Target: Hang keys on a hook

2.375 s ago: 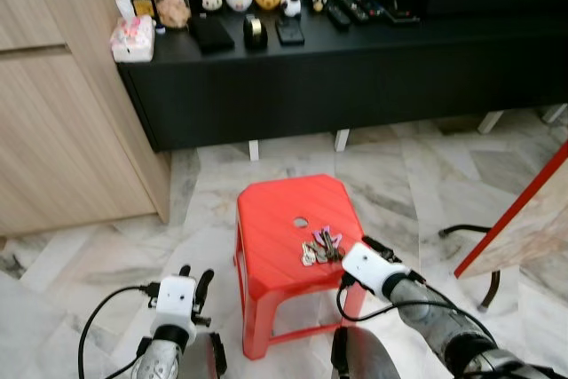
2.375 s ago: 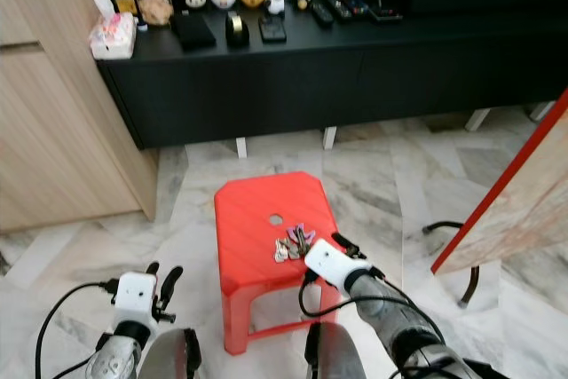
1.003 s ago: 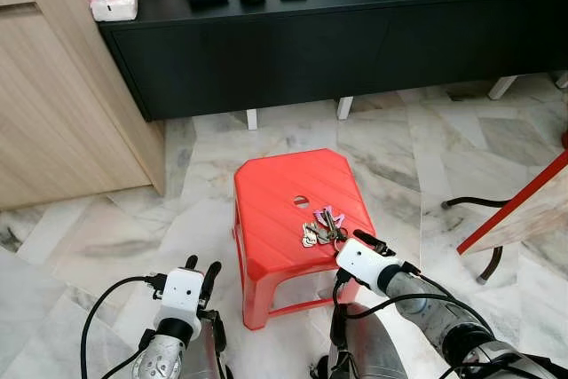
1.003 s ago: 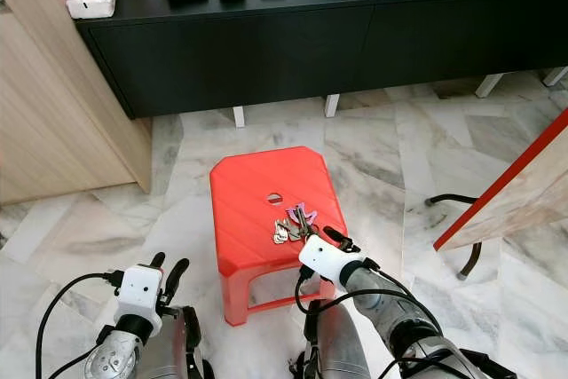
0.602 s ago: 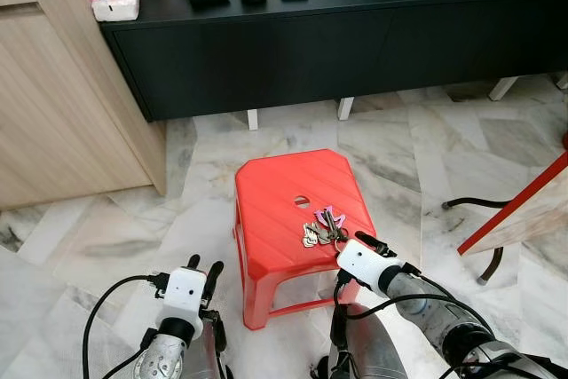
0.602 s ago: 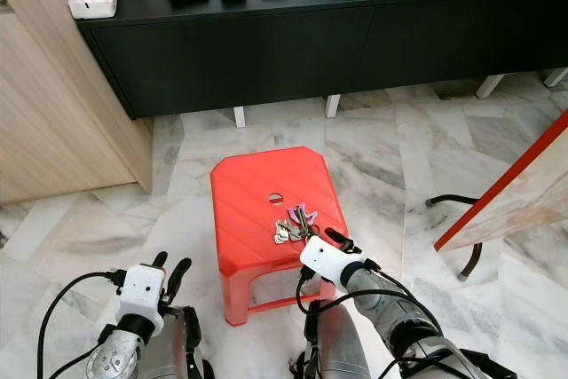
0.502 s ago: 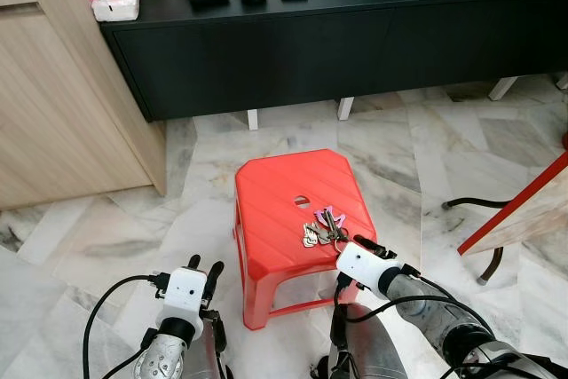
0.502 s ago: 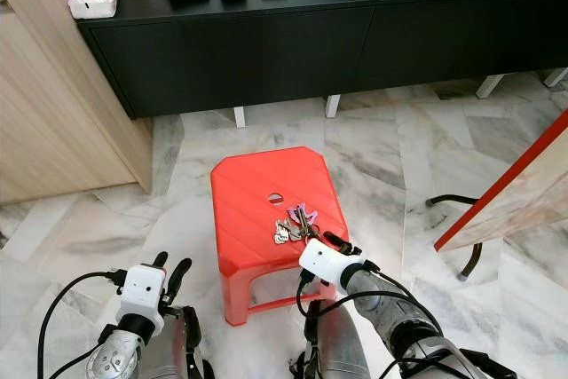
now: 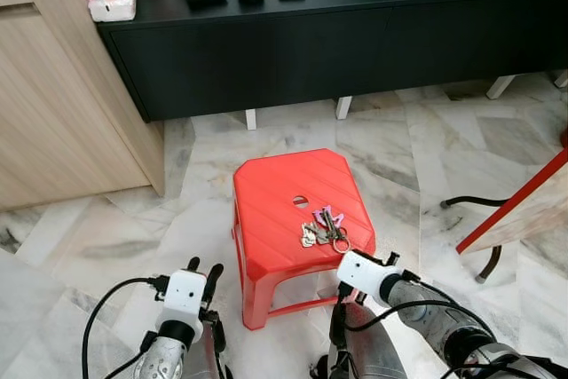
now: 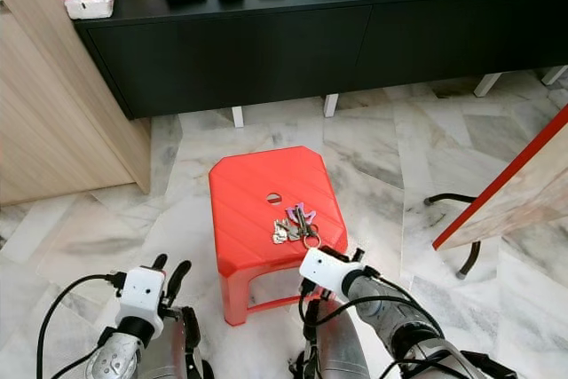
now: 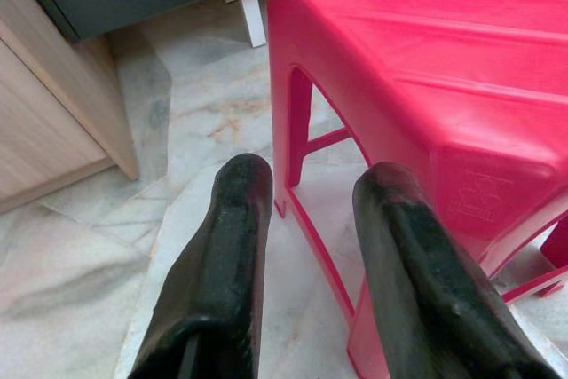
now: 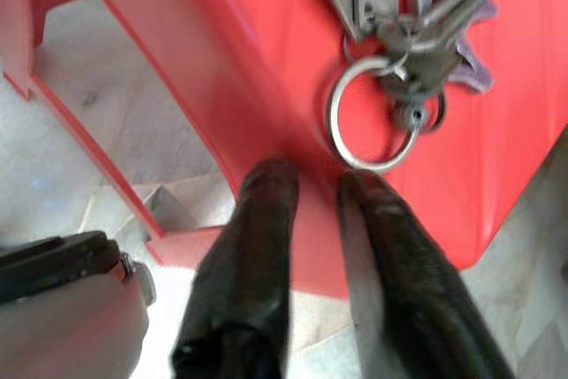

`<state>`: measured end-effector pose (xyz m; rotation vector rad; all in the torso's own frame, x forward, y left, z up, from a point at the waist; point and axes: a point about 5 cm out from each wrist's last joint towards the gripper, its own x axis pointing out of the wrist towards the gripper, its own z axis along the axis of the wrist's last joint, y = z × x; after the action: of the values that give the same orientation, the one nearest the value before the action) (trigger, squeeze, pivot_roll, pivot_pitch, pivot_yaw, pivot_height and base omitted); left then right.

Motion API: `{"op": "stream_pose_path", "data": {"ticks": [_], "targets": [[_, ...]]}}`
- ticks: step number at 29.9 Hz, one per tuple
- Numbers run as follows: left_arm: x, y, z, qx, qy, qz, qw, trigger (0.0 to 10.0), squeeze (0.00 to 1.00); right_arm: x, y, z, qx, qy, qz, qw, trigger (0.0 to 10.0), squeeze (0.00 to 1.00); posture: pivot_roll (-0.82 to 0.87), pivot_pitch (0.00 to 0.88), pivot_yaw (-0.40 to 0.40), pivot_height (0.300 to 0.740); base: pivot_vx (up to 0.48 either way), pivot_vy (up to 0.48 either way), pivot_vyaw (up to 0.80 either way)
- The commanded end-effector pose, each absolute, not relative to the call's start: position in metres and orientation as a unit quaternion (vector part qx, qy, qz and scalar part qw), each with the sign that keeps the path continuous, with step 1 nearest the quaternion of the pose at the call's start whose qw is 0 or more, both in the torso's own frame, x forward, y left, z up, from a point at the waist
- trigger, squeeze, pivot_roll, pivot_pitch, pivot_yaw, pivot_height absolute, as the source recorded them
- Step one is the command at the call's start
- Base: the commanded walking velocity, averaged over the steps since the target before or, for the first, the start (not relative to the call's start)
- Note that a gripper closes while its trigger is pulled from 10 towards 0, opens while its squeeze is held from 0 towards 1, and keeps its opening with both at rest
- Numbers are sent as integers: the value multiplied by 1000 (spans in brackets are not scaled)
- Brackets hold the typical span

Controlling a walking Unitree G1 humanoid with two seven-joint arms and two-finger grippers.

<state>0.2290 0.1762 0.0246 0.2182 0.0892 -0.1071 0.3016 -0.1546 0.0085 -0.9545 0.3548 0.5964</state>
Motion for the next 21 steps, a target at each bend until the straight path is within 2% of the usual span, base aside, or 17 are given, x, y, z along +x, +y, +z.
{"op": "stream_pose_path", "data": {"ticks": [1,7,8,9,10,16,18,19,21], "targets": [[225,175,21,108,56,-53,991,10000,0,300,-159,7,-455,165,277,830,10000,0,20,232,-81,602,0,0,0],[225,175,21,107,57,-54,991,10000,0,306,-160,15,-455,144,258,840,10000,0,18,233,-82,602,0,0,0],[225,175,21,107,58,-54,991,10000,0,306,-159,16,-456,143,259,840,10000,278,18,233,-82,602,0,0,0],[225,175,21,107,58,-54,991,10000,0,306,-159,16,-456,143,259,840,10000,278,18,233,-82,602,0,0,0],[225,174,20,106,58,-54,991,10000,0,306,-159,16,-457,141,261,839,10000,1000,18,232,-84,602,0,0,0],[225,174,20,106,58,-54,991,10000,0,305,-156,14,-464,144,277,829,10000,1000,20,229,-86,602,0,0,0],[225,175,20,107,58,-53,991,10000,0,303,-152,12,-474,145,303,814,10000,498,25,227,-89,602,0,0,0],[225,175,20,107,58,-53,991,10000,0,302,-150,11,-479,144,312,808,10000,0,25,227,-89,602,0,0,0],[225,176,21,108,58,-52,991,10000,0,302,-147,11,-489,143,331,794,10000,0,25,227,-89,602,0,0,0]]}}
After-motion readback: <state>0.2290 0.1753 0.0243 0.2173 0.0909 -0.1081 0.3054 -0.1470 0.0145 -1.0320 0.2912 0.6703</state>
